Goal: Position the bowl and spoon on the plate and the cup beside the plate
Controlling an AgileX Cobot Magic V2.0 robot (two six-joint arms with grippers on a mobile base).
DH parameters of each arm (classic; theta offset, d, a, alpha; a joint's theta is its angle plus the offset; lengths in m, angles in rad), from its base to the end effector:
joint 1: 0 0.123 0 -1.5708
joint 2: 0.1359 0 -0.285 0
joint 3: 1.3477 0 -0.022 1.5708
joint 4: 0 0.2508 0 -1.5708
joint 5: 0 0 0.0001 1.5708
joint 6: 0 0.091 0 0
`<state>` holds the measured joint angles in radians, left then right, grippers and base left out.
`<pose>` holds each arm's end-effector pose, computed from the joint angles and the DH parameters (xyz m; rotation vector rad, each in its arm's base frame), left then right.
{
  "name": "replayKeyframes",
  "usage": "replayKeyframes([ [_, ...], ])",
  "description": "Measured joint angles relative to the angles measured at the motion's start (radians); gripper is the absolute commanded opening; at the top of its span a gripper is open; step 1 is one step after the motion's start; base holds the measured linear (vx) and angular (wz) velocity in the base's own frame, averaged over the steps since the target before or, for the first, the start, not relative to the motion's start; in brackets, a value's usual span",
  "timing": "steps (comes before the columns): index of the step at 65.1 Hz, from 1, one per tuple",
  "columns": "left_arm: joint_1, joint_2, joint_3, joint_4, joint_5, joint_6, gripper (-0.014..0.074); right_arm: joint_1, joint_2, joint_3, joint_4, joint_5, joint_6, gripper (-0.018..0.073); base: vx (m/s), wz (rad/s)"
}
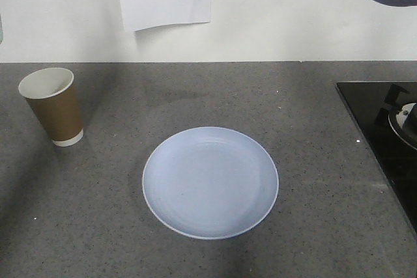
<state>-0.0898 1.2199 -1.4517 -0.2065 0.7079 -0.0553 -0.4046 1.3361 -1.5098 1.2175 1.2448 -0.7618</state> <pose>0.2521 -0.0349 0.4676 -0.0319 1.9597 -0.3301 0.2564 -0.0218 0.4712 -0.2915 1.8665 0.8331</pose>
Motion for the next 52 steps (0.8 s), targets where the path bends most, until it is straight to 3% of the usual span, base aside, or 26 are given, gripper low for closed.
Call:
replayKeyframes([
  [52, 0.000, 0.000, 0.000, 0.000, 0.000, 0.000, -0.0006, 0.000, 0.000, 0.000, 0.011, -0.017, 0.000, -0.0005, 0.00, 0.00],
])
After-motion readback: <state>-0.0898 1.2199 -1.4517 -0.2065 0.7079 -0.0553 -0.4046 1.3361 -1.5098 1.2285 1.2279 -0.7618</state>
